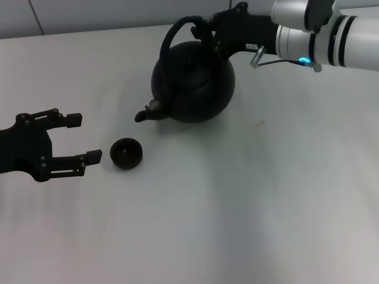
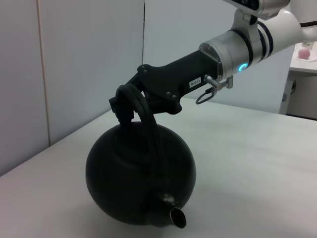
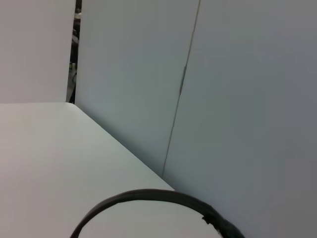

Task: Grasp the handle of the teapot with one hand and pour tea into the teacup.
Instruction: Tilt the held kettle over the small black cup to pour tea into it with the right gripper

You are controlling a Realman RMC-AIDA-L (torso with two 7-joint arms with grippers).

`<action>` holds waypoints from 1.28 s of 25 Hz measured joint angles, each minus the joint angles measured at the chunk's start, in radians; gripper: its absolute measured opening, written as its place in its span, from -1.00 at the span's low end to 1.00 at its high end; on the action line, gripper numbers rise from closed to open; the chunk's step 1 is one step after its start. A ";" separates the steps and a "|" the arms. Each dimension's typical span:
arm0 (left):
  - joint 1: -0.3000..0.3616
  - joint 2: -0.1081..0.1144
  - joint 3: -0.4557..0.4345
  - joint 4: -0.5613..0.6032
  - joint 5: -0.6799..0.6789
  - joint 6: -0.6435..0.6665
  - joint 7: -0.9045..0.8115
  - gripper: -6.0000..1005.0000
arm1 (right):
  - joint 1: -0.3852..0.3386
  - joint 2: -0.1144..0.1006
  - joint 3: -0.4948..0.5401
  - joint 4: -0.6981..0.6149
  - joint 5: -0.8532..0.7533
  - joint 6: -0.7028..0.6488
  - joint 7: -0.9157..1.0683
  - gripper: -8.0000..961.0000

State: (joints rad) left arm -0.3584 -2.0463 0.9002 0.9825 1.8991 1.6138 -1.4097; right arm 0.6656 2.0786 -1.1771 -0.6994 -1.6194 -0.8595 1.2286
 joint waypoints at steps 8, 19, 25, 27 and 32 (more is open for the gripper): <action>-0.001 0.001 0.000 0.002 0.000 -0.001 0.000 0.69 | 0.005 0.001 -0.005 -0.032 -0.047 0.001 0.000 -0.83; -0.007 0.006 0.000 0.001 0.000 -0.003 -0.001 0.69 | 0.029 0.000 -0.039 -0.038 -0.050 0.007 -0.002 -0.83; -0.008 0.008 0.000 0.002 0.000 -0.003 -0.002 0.69 | 0.041 0.001 -0.061 -0.039 -0.050 0.024 -0.006 -0.83; -0.008 0.008 0.000 0.003 0.000 -0.003 -0.002 0.69 | 0.044 0.002 -0.067 -0.039 -0.050 0.028 -0.006 -0.83; -0.008 0.010 0.000 0.004 0.000 -0.003 -0.001 0.69 | 0.049 0.003 -0.072 -0.039 -0.050 0.032 -0.007 -0.83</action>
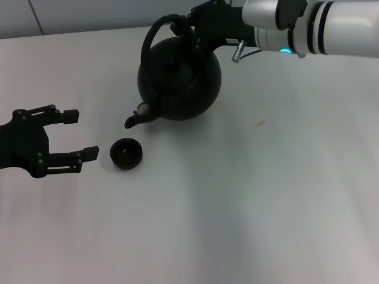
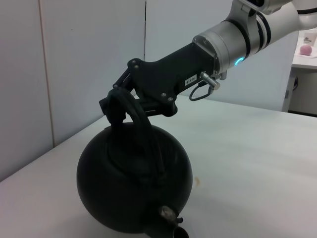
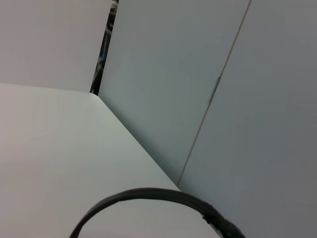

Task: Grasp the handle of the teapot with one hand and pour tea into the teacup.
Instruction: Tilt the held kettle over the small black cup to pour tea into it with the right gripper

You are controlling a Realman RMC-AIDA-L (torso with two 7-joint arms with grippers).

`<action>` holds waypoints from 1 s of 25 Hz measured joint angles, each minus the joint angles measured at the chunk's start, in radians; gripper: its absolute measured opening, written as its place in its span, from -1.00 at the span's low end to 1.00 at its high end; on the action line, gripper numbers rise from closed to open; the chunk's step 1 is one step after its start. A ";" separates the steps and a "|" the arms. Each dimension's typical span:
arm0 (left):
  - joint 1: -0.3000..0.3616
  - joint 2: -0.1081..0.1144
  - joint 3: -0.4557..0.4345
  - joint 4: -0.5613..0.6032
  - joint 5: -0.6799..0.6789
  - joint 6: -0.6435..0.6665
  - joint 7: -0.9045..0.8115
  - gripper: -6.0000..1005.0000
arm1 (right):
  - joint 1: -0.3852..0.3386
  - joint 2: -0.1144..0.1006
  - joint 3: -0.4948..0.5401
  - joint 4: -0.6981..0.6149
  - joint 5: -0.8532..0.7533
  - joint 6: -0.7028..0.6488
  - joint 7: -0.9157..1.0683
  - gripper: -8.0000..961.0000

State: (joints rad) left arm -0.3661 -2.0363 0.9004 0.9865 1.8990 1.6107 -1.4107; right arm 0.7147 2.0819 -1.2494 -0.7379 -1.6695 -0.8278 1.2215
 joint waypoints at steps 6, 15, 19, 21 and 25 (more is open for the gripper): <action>0.002 0.004 0.000 0.000 0.000 0.000 0.002 0.69 | 0.004 0.000 -0.029 0.000 0.000 0.028 -0.001 -0.83; 0.003 0.011 0.000 -0.004 0.000 0.000 0.003 0.69 | 0.006 0.000 -0.037 -0.009 0.000 0.031 -0.001 -0.83; 0.001 0.013 0.000 -0.006 0.001 0.000 0.004 0.69 | 0.007 0.000 -0.038 -0.016 0.000 0.032 -0.001 -0.83; 0.000 0.014 0.000 -0.006 0.001 0.000 0.004 0.69 | 0.008 0.000 -0.039 -0.021 0.000 0.032 -0.002 -0.83; 0.000 0.014 0.000 -0.005 0.002 0.000 0.004 0.69 | 0.008 0.000 -0.047 -0.023 0.000 0.032 -0.003 -0.83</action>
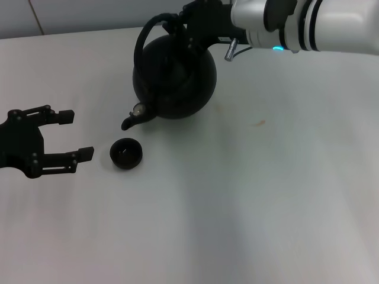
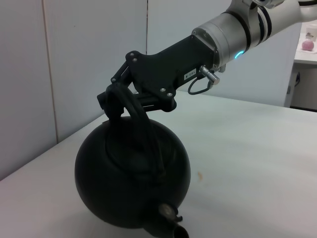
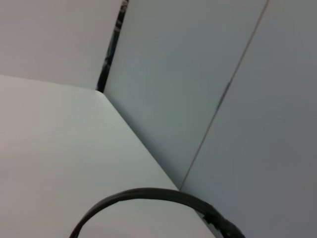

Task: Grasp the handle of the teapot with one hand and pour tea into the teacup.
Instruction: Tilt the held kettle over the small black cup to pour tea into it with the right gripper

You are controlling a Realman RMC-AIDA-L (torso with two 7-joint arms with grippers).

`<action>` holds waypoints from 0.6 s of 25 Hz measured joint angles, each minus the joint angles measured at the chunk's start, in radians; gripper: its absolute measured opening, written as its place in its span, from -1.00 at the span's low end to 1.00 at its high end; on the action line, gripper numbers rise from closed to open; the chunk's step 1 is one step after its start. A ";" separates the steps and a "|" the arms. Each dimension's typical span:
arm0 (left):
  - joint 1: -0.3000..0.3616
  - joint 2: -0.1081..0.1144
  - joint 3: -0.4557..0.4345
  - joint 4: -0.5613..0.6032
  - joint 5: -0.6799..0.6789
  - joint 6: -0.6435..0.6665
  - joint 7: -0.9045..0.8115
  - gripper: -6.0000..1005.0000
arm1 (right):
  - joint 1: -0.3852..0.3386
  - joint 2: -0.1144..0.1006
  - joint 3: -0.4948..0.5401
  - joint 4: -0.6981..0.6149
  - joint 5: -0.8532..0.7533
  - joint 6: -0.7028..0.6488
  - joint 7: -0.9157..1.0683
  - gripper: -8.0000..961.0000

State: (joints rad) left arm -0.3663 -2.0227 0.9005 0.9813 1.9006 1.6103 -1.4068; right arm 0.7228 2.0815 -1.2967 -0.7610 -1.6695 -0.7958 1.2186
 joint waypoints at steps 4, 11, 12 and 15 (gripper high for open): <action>0.000 0.001 0.000 0.002 0.000 -0.002 0.000 0.69 | -0.004 -0.001 -0.015 -0.013 -0.006 0.001 0.000 -0.83; 0.000 0.001 0.000 0.005 0.000 -0.009 -0.001 0.69 | -0.003 -0.001 -0.016 -0.017 -0.026 0.001 -0.001 -0.83; 0.000 0.001 0.000 0.005 0.000 -0.009 -0.001 0.69 | -0.003 -0.001 -0.016 -0.018 -0.026 0.001 -0.002 -0.83; -0.001 0.001 0.000 0.005 0.000 -0.010 -0.001 0.69 | -0.006 -0.002 -0.016 -0.026 -0.031 0.001 -0.002 -0.83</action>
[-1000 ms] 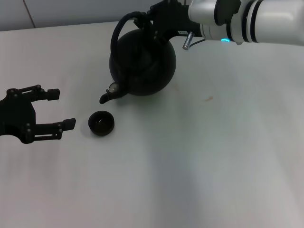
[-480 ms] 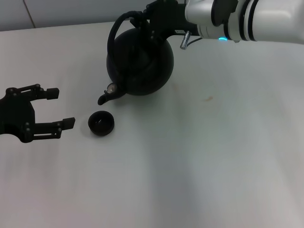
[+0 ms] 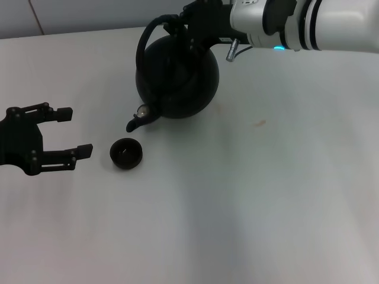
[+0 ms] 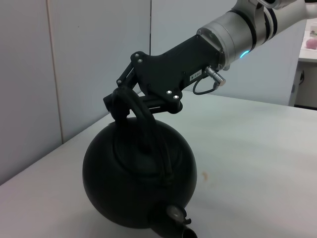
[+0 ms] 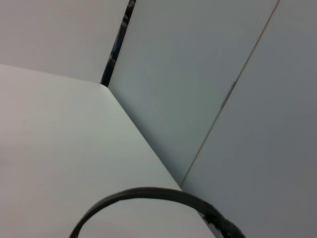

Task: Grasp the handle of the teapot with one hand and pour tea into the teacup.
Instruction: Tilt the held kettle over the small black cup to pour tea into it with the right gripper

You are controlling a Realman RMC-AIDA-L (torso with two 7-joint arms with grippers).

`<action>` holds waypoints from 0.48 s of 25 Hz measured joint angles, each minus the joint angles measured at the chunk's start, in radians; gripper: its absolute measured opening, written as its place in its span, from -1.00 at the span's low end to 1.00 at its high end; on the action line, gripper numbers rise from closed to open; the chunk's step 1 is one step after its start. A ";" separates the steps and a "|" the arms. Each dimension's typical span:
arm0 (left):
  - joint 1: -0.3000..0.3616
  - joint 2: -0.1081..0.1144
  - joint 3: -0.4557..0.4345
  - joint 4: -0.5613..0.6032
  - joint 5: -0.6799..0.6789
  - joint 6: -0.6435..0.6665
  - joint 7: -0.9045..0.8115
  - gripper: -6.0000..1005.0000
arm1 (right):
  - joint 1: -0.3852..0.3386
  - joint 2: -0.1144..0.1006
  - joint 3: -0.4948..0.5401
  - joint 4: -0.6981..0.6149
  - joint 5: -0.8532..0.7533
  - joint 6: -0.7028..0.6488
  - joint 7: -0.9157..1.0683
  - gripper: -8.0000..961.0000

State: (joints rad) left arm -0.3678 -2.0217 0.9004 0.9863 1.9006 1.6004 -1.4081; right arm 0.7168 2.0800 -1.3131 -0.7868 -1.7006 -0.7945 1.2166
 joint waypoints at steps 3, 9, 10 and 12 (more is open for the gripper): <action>0.000 0.000 0.000 0.000 0.000 0.000 0.000 0.69 | -0.002 0.000 0.000 -0.006 -0.016 0.000 0.000 -0.83; -0.002 0.000 0.000 0.000 0.000 -0.002 -0.002 0.69 | -0.003 0.001 -0.013 -0.015 -0.020 0.000 0.000 -0.83; -0.002 0.000 0.000 0.000 0.000 -0.002 -0.002 0.69 | -0.003 0.001 -0.014 -0.015 -0.021 0.000 0.000 -0.83; -0.002 0.000 0.000 0.000 0.000 -0.002 -0.002 0.69 | -0.004 0.002 -0.014 -0.019 -0.022 0.000 0.000 -0.83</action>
State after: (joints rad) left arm -0.3697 -2.0217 0.9004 0.9864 1.9006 1.5983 -1.4098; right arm 0.7133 2.0816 -1.3274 -0.8056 -1.7225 -0.7946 1.2164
